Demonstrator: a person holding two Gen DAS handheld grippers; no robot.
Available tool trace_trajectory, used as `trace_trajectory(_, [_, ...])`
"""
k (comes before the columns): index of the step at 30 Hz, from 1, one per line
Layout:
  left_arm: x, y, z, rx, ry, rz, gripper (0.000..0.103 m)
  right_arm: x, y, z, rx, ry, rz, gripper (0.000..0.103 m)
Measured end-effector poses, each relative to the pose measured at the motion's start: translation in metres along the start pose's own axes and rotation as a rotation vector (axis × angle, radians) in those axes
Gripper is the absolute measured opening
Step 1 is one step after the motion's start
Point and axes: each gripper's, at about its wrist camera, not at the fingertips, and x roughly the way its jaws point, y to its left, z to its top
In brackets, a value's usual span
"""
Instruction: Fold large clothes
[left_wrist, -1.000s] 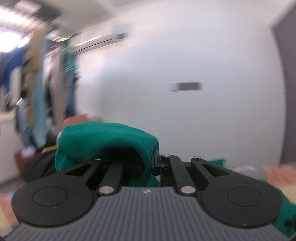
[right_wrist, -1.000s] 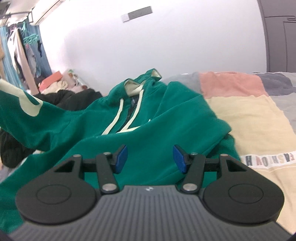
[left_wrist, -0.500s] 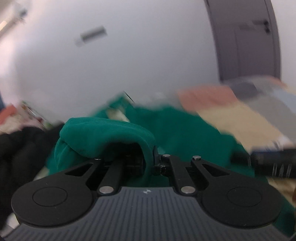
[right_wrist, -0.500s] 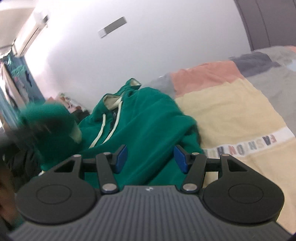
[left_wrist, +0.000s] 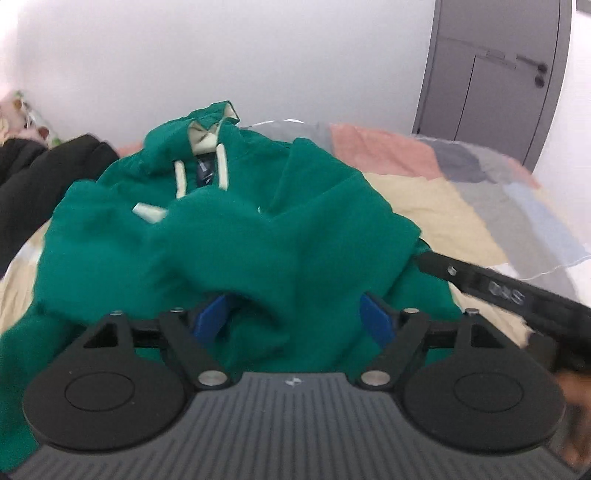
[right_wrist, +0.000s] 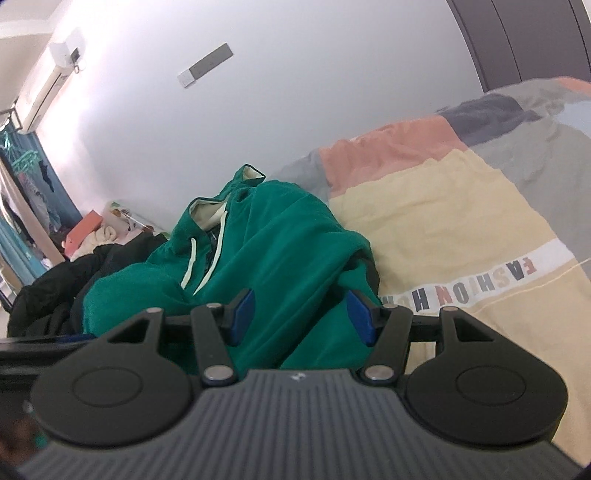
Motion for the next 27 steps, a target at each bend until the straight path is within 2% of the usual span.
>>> trace_trajectory(3, [-0.037, 0.020, -0.023, -0.025, -0.031, 0.004, 0.084, -0.005, 0.007, -0.002, -0.041, -0.016, 0.005, 0.059])
trace_trajectory(9, [-0.073, 0.071, -0.067, -0.117, -0.068, 0.105, 0.084, -0.020, 0.038, -0.006, -0.172, -0.043, 0.070, 0.059])
trace_trajectory(14, [-0.072, 0.110, -0.086, -0.242, -0.063, 0.090, 0.084, -0.035, 0.067, -0.012, -0.264, -0.064, 0.127, 0.059])
trace_trajectory(17, [-0.069, 0.126, -0.089, -0.260, -0.073, 0.077, 0.084, -0.040, 0.087, -0.018, -0.330, -0.086, 0.144, 0.059])
trace_trajectory(20, [-0.066, 0.136, -0.093, -0.259, -0.087, 0.076, 0.084, -0.042, 0.108, -0.023, -0.390, -0.113, 0.164, 0.071])
trace_trajectory(21, [-0.066, 0.139, -0.094, -0.258, -0.088, 0.077, 0.084, -0.042, 0.115, -0.025, -0.411, -0.119, 0.167, 0.074])
trace_trajectory(24, [-0.059, 0.149, -0.098, -0.278, -0.094, 0.057, 0.084, -0.034, 0.140, -0.035, -0.512, -0.126, 0.160, 0.073])
trace_trajectory(27, [-0.053, 0.160, -0.104, -0.335, -0.085, 0.041, 0.084, -0.019, 0.162, -0.049, -0.641, -0.110, 0.129, 0.073])
